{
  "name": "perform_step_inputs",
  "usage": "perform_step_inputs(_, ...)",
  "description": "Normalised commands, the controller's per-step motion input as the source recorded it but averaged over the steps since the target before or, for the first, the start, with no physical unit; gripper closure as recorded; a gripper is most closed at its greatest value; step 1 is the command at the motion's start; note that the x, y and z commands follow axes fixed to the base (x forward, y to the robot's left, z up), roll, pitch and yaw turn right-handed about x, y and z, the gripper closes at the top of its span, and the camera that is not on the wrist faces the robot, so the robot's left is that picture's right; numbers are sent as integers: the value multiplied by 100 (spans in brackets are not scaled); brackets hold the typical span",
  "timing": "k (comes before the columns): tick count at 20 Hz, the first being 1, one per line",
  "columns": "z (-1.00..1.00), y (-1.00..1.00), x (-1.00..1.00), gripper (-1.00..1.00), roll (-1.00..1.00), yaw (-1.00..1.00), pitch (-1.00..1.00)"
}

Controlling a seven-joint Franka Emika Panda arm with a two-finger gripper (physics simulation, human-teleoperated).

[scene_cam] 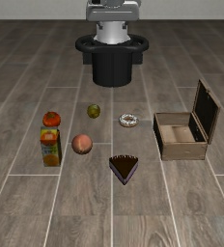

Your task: Pick up the tomato and place it in the box

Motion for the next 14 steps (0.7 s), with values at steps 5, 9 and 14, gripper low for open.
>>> perform_step_inputs(5,0,0,100,-100,0,0,0)
perform_step_inputs(9,0,0,100,-100,0,0,0)
perform_step_inputs(14,0,0,100,-100,0,0,0)
